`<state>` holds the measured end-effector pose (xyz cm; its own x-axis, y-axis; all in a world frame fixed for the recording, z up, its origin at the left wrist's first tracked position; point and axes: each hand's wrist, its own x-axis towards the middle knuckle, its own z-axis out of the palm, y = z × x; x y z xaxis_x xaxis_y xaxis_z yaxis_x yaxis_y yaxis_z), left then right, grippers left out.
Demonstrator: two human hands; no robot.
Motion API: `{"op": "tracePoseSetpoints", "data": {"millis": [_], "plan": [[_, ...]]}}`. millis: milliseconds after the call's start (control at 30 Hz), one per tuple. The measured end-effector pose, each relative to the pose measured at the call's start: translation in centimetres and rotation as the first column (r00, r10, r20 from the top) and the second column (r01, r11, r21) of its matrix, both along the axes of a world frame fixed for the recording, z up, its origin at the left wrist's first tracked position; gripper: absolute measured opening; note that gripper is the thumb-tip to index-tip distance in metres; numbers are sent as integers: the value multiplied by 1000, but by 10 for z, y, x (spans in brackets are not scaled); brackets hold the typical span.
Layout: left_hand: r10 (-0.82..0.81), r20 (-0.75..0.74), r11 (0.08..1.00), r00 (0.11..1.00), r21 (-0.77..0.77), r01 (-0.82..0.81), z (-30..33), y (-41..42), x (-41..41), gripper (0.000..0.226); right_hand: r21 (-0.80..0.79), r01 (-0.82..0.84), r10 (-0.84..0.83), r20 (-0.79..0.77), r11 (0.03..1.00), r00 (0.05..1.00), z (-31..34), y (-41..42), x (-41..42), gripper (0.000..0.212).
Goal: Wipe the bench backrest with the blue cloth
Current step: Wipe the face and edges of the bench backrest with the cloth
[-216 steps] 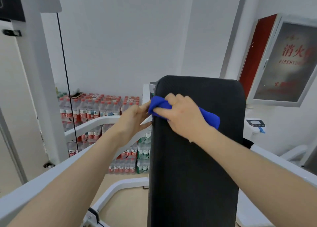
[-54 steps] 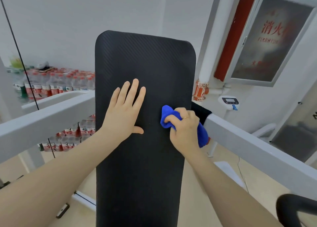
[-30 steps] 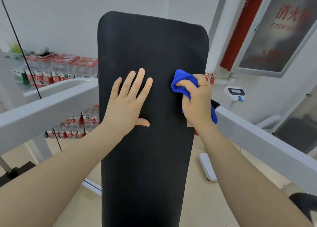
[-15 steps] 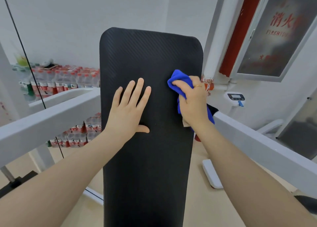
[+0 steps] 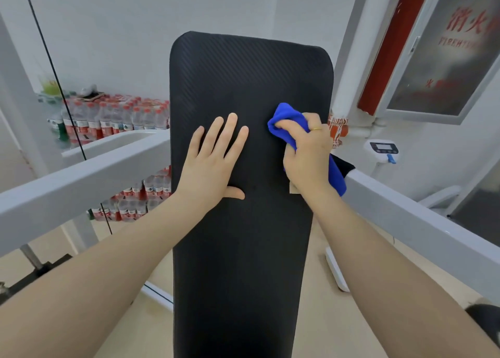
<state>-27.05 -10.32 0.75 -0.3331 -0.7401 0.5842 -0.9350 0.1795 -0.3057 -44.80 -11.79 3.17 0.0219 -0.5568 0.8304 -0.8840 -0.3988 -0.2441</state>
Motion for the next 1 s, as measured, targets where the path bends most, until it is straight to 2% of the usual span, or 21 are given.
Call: {"op": "tracePoseSetpoints", "data": {"millis": [33,67,133,200,267,367,433,500,567,633,767,833,900,1000], "plan": [[1,-1,1000,1000,-4,-1,0,0,0,128,-10,5,-5,25,1000,1000,2,-1,2,44],[-4,-2,1000,1000,-6,4,0,-2,0,128,-33,10,-11,-14,999,1000,-2,0,4,43],[-25,-8,999,1000,-24,25,-2,-4,2,127,-76,-29,14,-195,997,981,-25,9,8,40],[-40,-12,998,999,-48,40,-3,-5,4,124,-48,-104,79,-371,993,925,-56,23,12,37],[-53,-18,996,998,-66,51,-3,-6,4,122,3,-126,116,-415,992,902,-73,32,11,39],[-39,-16,999,999,-26,38,-1,-3,3,123,14,-149,140,-441,989,886,-59,22,6,41],[-25,-13,999,1000,21,25,1,0,1,124,-11,-94,84,-357,995,930,-36,15,1,43],[-16,-17,999,1000,39,17,3,2,0,125,22,-8,11,-133,1000,991,-13,8,-3,44],[-16,-19,999,1000,46,17,3,2,1,124,51,18,-19,19,999,1000,-7,4,1,44],[-30,-32,998,999,49,32,4,2,1,123,26,16,-15,-16,1000,1000,-21,11,9,43],[-47,-40,998,998,29,48,0,2,1,122,20,-62,65,-322,998,945,-70,31,15,43],[-72,-64,995,995,63,76,2,1,1,118,6,-97,91,-402,995,911,-67,29,12,43],[-99,-84,989,992,103,107,7,5,0,113,-9,-50,43,-369,999,929,-48,23,14,44],[-109,-222,982,969,130,140,11,15,6,94,22,103,-102,-47,994,994,-7,8,12,47]]}}
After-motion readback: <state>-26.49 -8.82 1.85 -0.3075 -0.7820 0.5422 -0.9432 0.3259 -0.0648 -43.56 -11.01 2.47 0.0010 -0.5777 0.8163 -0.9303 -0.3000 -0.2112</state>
